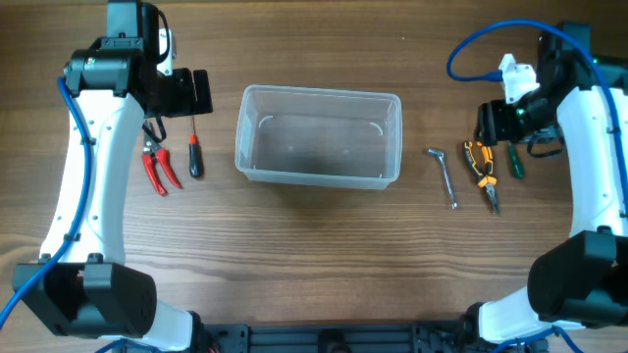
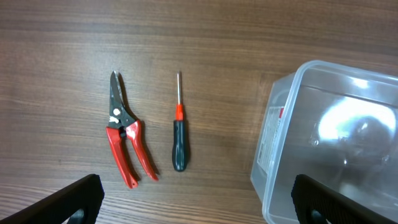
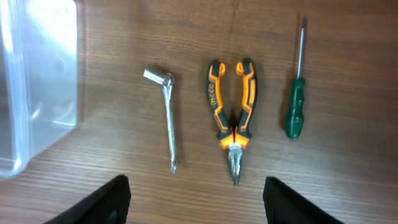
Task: Pack container
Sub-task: 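Lower the right gripper onto the orange-black pliers and grasp them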
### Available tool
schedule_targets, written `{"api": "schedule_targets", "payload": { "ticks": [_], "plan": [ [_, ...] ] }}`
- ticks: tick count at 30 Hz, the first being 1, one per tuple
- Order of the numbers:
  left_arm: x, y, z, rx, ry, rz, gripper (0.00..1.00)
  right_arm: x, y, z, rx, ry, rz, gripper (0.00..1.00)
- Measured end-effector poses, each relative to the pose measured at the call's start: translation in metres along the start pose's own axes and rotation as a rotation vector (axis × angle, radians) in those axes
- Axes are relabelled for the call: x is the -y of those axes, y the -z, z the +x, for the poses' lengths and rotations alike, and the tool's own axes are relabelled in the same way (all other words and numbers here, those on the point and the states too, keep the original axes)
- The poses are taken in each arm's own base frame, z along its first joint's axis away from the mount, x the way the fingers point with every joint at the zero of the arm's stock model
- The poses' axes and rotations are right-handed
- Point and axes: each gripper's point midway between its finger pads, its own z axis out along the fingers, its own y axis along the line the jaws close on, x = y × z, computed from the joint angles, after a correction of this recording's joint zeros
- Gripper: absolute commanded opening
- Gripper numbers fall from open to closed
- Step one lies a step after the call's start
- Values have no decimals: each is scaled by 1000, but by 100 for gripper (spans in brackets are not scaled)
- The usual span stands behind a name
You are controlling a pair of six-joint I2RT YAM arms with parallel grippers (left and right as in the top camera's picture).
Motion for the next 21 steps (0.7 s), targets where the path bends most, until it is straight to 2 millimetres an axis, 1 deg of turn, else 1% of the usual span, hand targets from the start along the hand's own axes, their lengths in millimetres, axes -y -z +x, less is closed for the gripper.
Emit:
{"api": "schedule_targets", "payload": {
  "ticks": [1,2,3,4,5,6,7,8,12,14,16,17,18,19,20,21],
  "plan": [
    [0,0,0,0,0,0,100,1,-11,0,5,2,2,89],
    [0,0,0,-1,0,0,100,1,-21,3,-2,9,0,91],
    [0,0,0,0,0,0,100,1,-26,5,-4,21,1,91],
    [0,0,0,-2,0,0,100,1,-41,14,-29,26,1,85],
    [0,0,0,-1,0,0,100,3,-50,19,-41,34,8,69],
    [0,0,0,-1,0,0,100,4,-56,25,-58,43,17,58],
    [0,0,0,-1,0,0,100,5,-61,31,-76,50,24,57],
    [0,0,0,-1,0,0,100,6,-63,33,-82,65,29,58],
    [0,0,0,-1,0,0,100,12,-65,19,-25,93,61,58],
    [0,0,0,-1,0,0,100,13,-65,16,-12,97,64,62],
    [0,0,0,-1,0,0,100,14,-66,13,-1,101,67,62],
    [0,0,0,-1,0,0,100,14,-67,11,1,102,67,62],
    [0,0,0,-1,0,0,100,14,-73,10,-6,110,63,61],
    [0,0,0,-1,0,0,100,14,-80,11,-19,117,52,59],
    [0,0,0,-1,0,0,100,13,-87,12,-35,119,42,53],
    [0,0,0,-1,0,0,100,13,-92,13,-48,121,35,52]
  ]
}}
